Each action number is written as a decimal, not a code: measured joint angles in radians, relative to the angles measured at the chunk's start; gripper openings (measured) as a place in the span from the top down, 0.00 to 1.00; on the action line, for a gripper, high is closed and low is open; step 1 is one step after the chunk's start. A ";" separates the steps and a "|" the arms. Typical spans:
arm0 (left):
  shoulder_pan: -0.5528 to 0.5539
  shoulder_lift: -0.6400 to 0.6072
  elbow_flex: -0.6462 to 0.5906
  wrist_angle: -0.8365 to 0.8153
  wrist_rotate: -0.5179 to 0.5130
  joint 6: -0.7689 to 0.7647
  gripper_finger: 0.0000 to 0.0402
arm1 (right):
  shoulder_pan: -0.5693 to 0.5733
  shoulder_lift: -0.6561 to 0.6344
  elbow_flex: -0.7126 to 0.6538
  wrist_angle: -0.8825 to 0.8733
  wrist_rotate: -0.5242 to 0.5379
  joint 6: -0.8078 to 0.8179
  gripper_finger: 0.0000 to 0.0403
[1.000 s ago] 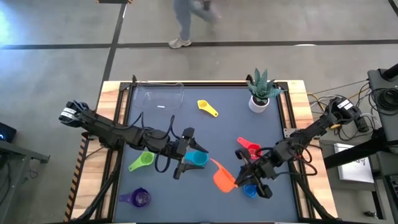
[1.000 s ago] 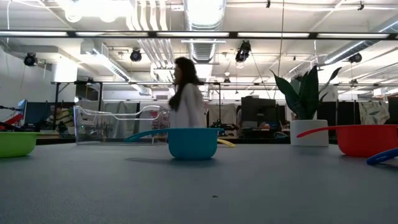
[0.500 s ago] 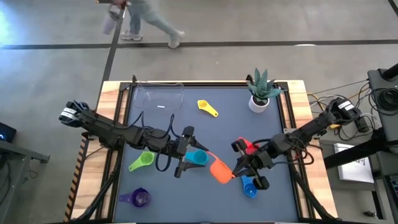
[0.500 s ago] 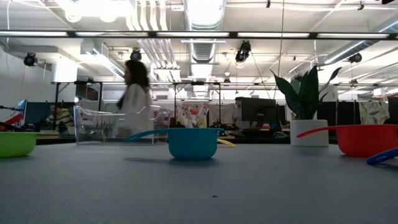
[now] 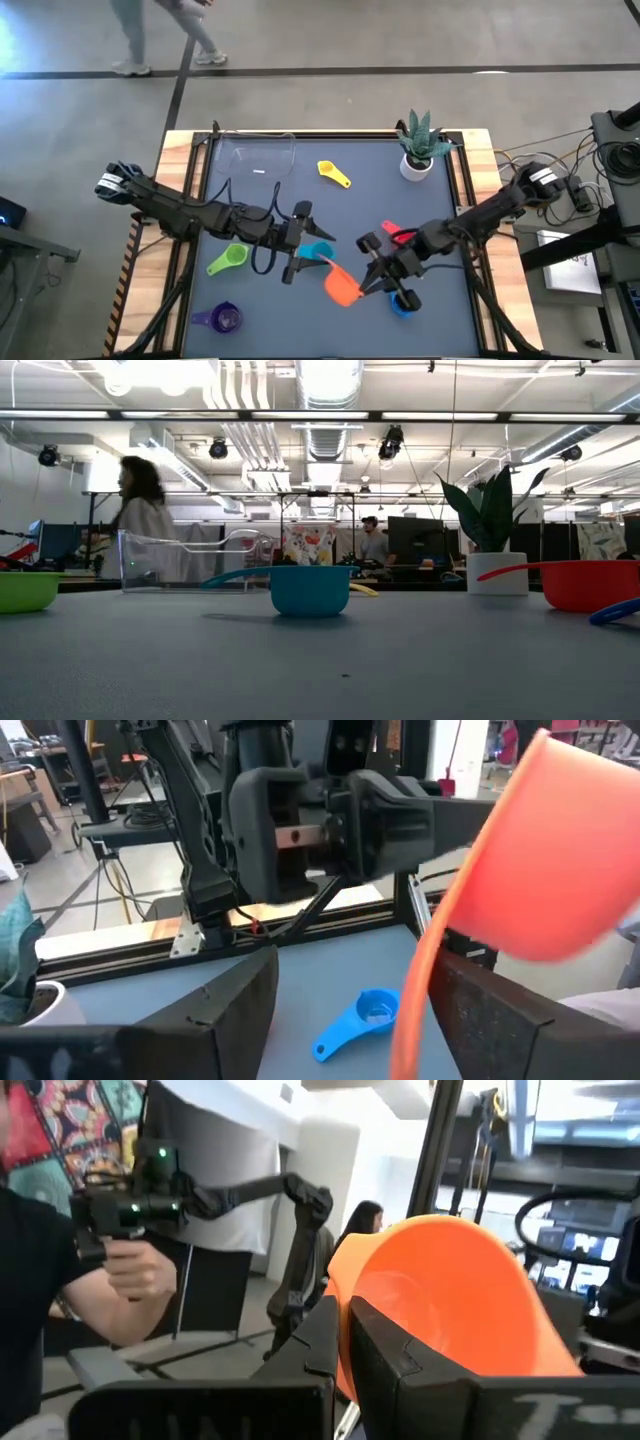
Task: Nest measuring cups in basket
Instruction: Stack the orange measuring cup on top of the violet measuring cup
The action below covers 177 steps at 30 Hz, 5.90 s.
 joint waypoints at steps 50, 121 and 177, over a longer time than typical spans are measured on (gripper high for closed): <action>-0.029 -0.080 0.000 -0.223 0.069 -0.030 0.98 | -0.009 -0.072 0.034 -0.199 0.118 0.069 0.98; -0.685 0.273 0.465 -1.805 -0.380 -1.118 1.00 | 0.010 -0.181 0.069 -0.539 0.230 0.073 0.52; -0.879 0.354 0.418 -1.805 -0.023 -1.623 1.00 | 0.015 -0.031 0.068 -0.481 0.247 0.177 0.52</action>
